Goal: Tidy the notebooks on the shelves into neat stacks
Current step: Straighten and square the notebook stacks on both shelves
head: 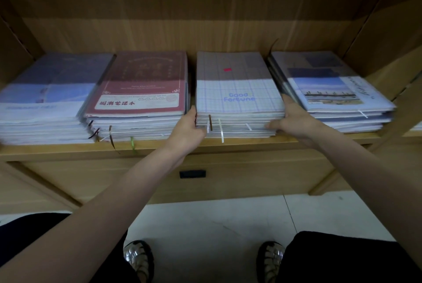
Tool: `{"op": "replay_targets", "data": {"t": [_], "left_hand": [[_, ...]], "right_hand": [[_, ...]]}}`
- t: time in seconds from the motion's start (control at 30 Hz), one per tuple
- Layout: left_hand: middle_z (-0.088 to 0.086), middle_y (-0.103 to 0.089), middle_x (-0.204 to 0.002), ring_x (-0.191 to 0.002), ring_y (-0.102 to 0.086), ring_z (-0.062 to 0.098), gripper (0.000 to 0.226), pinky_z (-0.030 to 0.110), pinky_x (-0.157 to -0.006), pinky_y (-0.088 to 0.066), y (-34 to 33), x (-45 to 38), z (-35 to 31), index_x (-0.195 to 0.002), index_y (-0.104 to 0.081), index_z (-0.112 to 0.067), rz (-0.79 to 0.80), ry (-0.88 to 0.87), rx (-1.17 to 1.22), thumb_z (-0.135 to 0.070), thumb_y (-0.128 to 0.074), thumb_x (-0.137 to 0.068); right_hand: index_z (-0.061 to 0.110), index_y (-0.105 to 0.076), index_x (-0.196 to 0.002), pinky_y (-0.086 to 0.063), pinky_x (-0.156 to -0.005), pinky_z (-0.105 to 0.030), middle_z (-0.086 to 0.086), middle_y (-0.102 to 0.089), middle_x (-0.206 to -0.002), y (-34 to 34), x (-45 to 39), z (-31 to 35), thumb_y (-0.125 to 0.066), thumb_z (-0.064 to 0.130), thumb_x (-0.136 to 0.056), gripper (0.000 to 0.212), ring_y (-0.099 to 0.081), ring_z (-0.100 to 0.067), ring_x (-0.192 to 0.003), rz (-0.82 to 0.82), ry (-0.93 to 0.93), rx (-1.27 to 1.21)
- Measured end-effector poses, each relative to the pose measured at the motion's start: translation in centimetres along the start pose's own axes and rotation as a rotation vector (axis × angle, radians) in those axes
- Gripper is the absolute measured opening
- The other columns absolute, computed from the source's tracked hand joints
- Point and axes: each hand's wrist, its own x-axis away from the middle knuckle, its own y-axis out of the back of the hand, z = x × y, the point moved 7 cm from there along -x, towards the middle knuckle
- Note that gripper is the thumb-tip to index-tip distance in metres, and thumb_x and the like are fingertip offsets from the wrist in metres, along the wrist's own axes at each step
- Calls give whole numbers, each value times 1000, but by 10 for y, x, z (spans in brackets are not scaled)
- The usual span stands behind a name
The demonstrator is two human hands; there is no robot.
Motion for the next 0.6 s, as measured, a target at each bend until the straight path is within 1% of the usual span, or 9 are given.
{"op": "replay_targets", "data": {"t": [0.07,0.13,0.17,0.23,0.33,0.4,0.47,0.53,0.6], "left_hand": [[-5,-54,-121,-120,-49,16,55,29,-103,-37,-3,3,11,-136,-41,-16,8,41,-8,11,-44,-88],[-2,-47,-134,-131,-40,18,59,29,-105,-34,-7,6,26,-140,-36,-13,50,88,-42,10,-44,-87],[-1,-38,-145,-137,-31,19,66,32,-111,-30,-9,7,31,-146,-26,-12,70,105,-66,9,-45,-86],[-1,-19,-155,-142,-19,18,79,35,-116,-21,-10,9,36,-150,-10,-19,106,117,-111,7,-48,-86],[-2,-17,-156,-142,-18,16,83,33,-116,-20,-9,11,36,-151,-7,-21,128,122,-111,7,-49,-85],[-2,-19,-155,-142,-19,16,80,32,-116,-20,-8,11,34,-150,-9,-20,119,126,-93,8,-48,-86],[-1,-20,-155,-142,-20,15,78,31,-116,-19,-8,11,34,-150,-11,-17,103,131,-56,9,-48,-87],[1,-21,-155,-142,-20,15,76,30,-116,-18,-9,12,34,-150,-13,-14,91,150,9,10,-49,-87],[2,-20,-155,-142,-19,14,77,29,-115,-17,-9,14,34,-150,-14,-13,96,156,49,11,-49,-86]], "right_hand": [[18,-16,-147,-43,-102,-46,-5,-48,-133,0,5,1,-73,1,-76,92,-49,-26,-120,-4,11,95],[22,5,-150,-40,-104,-44,-8,-42,-140,-3,12,0,-71,3,-79,106,-47,-28,-122,7,10,186],[23,10,-149,-42,-102,-40,-11,-42,-140,-4,16,0,-69,3,-80,107,-48,-29,-120,3,15,216],[21,14,-148,-42,-88,-29,-14,-47,-135,-4,21,2,-65,3,-84,103,-51,-28,-114,-21,29,262],[19,15,-149,-36,-78,-24,-15,-50,-131,-4,21,3,-62,4,-87,99,-53,-24,-103,-40,23,304],[21,15,-148,-41,-83,-28,-13,-51,-129,-3,19,1,-63,3,-86,101,-52,-20,-98,-40,25,271],[26,12,-149,-46,-94,-39,-11,-51,-130,-3,17,-8,-65,1,-84,104,-55,-24,-106,-55,33,211],[24,1,-151,-45,-99,-46,-11,-54,-128,-2,16,-16,-67,-1,-81,101,-56,-28,-113,-97,37,188],[17,-14,-148,-46,-98,-45,-11,-58,-122,-5,16,-20,-69,-2,-79,91,-57,-28,-112,-125,54,190]]}}
